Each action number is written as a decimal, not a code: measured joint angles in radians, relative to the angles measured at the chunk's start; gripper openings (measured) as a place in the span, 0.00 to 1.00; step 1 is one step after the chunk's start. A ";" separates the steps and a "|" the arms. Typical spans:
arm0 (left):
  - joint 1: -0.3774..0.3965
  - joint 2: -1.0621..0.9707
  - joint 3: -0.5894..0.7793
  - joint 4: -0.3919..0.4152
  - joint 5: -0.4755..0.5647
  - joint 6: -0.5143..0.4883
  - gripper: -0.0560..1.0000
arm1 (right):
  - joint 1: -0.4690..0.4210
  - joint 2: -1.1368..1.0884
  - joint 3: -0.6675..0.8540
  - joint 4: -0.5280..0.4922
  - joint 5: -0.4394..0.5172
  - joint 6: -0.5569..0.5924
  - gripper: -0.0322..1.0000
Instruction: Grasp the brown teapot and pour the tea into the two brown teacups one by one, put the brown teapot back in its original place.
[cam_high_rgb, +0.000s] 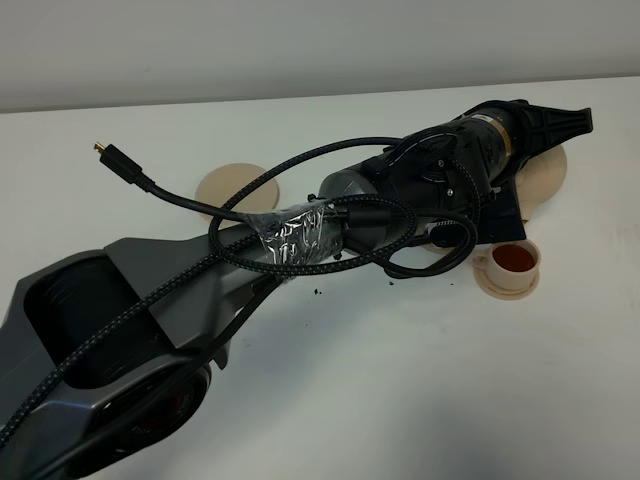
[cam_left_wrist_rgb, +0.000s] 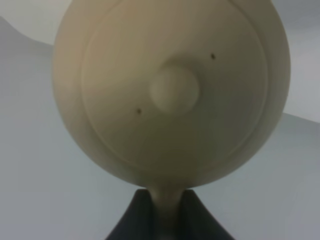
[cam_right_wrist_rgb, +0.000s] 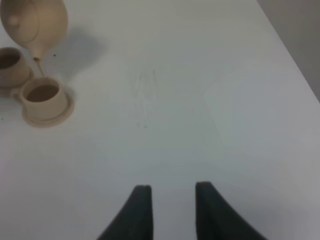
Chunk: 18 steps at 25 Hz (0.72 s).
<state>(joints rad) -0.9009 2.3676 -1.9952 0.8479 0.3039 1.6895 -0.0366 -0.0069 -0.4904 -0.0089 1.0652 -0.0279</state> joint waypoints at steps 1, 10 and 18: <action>0.000 0.000 0.000 0.000 0.000 0.000 0.20 | 0.000 0.000 0.000 0.000 0.000 0.000 0.27; 0.000 0.000 0.000 -0.007 0.014 -0.002 0.20 | 0.000 0.000 0.000 0.000 0.000 0.000 0.27; 0.001 0.000 0.000 -0.116 0.070 -0.002 0.20 | 0.000 0.000 0.000 0.000 0.000 0.000 0.27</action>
<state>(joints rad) -0.8998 2.3676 -1.9952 0.7315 0.3735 1.6876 -0.0366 -0.0069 -0.4904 -0.0089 1.0652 -0.0279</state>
